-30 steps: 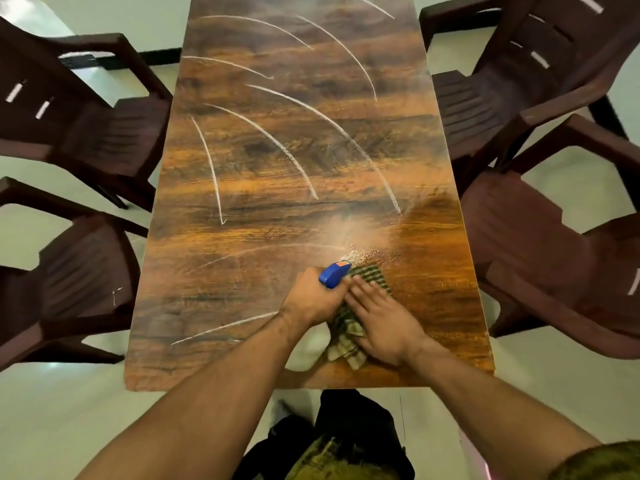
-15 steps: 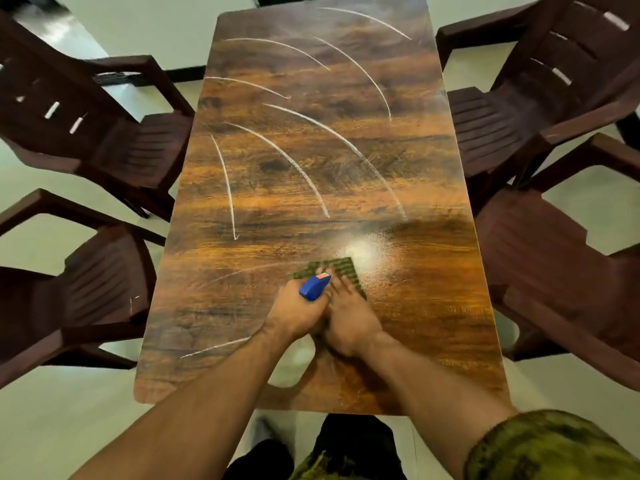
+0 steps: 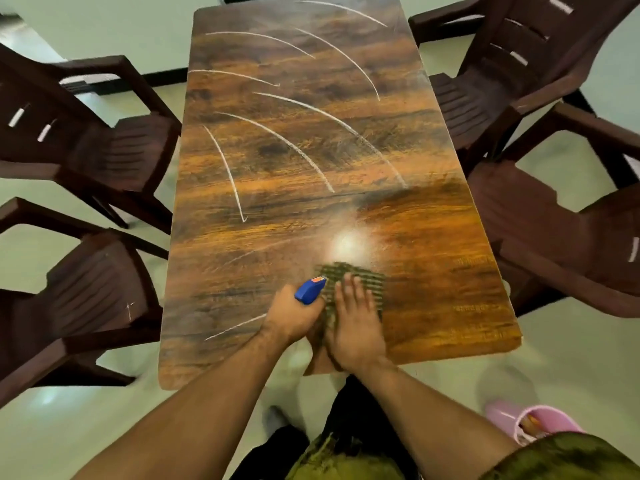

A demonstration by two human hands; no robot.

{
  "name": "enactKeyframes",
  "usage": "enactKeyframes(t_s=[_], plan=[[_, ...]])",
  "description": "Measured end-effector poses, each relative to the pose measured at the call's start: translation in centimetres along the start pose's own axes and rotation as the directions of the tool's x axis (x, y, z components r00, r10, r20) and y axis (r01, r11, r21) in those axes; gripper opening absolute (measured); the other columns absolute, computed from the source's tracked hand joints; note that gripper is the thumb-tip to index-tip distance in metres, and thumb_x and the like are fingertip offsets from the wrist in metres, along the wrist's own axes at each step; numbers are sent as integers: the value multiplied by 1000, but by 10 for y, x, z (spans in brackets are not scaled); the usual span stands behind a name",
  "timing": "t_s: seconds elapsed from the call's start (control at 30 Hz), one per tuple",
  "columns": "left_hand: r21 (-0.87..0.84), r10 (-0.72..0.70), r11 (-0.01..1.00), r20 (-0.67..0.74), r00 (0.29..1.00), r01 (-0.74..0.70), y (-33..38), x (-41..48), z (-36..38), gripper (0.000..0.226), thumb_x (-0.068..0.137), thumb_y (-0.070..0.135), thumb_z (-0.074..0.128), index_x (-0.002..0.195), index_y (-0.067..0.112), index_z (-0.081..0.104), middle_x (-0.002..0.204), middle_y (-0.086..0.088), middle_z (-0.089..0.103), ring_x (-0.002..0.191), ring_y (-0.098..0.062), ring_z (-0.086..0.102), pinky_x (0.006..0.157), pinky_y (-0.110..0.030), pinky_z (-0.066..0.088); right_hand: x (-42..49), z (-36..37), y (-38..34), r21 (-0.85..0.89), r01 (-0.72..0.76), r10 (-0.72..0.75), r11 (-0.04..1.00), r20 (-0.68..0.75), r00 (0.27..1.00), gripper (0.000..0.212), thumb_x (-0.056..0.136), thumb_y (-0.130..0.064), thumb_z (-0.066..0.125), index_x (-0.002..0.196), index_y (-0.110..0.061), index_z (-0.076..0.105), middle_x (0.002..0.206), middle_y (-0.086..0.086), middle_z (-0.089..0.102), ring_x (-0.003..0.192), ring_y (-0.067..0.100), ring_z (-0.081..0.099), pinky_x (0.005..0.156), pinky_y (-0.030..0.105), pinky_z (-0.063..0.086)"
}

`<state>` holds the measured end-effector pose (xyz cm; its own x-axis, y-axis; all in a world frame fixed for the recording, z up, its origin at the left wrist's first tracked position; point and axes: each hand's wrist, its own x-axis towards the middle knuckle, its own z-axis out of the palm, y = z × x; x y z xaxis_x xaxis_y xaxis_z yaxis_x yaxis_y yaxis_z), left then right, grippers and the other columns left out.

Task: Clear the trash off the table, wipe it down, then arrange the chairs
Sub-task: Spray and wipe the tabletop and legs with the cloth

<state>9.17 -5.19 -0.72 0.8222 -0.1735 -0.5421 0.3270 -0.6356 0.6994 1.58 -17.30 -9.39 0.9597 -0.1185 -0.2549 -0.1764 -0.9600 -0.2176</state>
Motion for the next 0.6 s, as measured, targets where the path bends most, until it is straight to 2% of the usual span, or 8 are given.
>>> enactKeyframes(t_s=[0.07, 0.17, 0.23, 0.3, 0.37, 0.43, 0.5, 0.6], plan=[[34, 25, 999, 44, 999, -27, -12, -8, -9, 29, 78, 27, 63, 59, 13, 47, 49, -5, 45, 48, -21, 41, 51, -35, 36, -28, 10, -7, -45, 335, -327, 941, 134, 936, 84, 87, -51, 39, 158, -9, 20, 166, 11, 7, 154, 25, -3, 122, 44, 0], [95, 63, 993, 120, 991, -75, -34, -20, -25, 28, 82, 22, 63, 60, 12, 47, 52, -6, 45, 50, -21, 41, 51, -33, 34, -51, 11, 23, -103, 464, -447, 880, 152, 882, 86, 89, -55, 41, 160, -16, 11, 166, 5, 0, 154, 23, -2, 122, 40, -1], [133, 86, 986, 131, 988, -103, -46, -34, -33, 36, 83, 22, 64, 57, 15, 40, 49, 0, 40, 48, -18, 34, 49, -29, 29, -68, 11, 51, -82, 283, -271, 956, 130, 954, 82, 94, -59, 28, 160, -19, 1, 165, 1, -12, 154, 21, -8, 123, 38, -3], [133, 88, 985, 153, 984, -108, -64, -50, -42, 39, 83, 18, 63, 56, 17, 36, 43, 7, 36, 38, -14, 36, 43, -25, 29, -86, 14, 54, -37, -64, 65, 997, 20, 998, 80, 95, -58, 21, 160, -16, -1, 166, 3, -12, 154, 21, -10, 125, 39, -1], [117, 64, 989, 194, 979, -88, -76, -60, -46, 33, 86, 11, 60, 58, 15, 42, 42, 7, 48, 38, -14, 57, 40, -22, 39, -85, 18, 34, 39, -378, 380, 925, -69, 922, 82, 95, -57, 21, 159, -9, 6, 167, 11, -1, 154, 27, -5, 125, 42, 1], [144, 41, 987, 202, 979, -71, -93, -70, -57, 27, 86, 17, 60, 62, 9, 50, 49, -1, 56, 44, -20, 66, 44, -26, 46, -73, 21, -12, 151, -574, 587, 805, -63, 807, 82, 98, -55, 24, 158, -3, 6, 166, 17, 1, 154, 32, -3, 124, 45, 0], [180, -1, 983, 182, 983, -32, -111, -78, -71, 28, 85, 27, 61, 68, 6, 54, 55, -9, 61, 46, -24, 67, 49, -31, 52, -59, 23, -57, 208, -649, 662, 732, 10, 749, 81, 101, -52, 31, 158, -2, 0, 166, 18, -5, 153, 33, -7, 123, 46, -2], [208, -47, 978, 116, 992, 22, -135, -87, -94, 35, 83, 33, 64, 72, -1, 59, 64, -18, 70, 49, -24, 70, 55, -37, 58, -51, 31, -112, 167, -557, 566, 814, -8, 825, 83, 100, -51, 37, 158, -4, 0, 166, 16, -7, 153, 32, -8, 123, 47, -3]])
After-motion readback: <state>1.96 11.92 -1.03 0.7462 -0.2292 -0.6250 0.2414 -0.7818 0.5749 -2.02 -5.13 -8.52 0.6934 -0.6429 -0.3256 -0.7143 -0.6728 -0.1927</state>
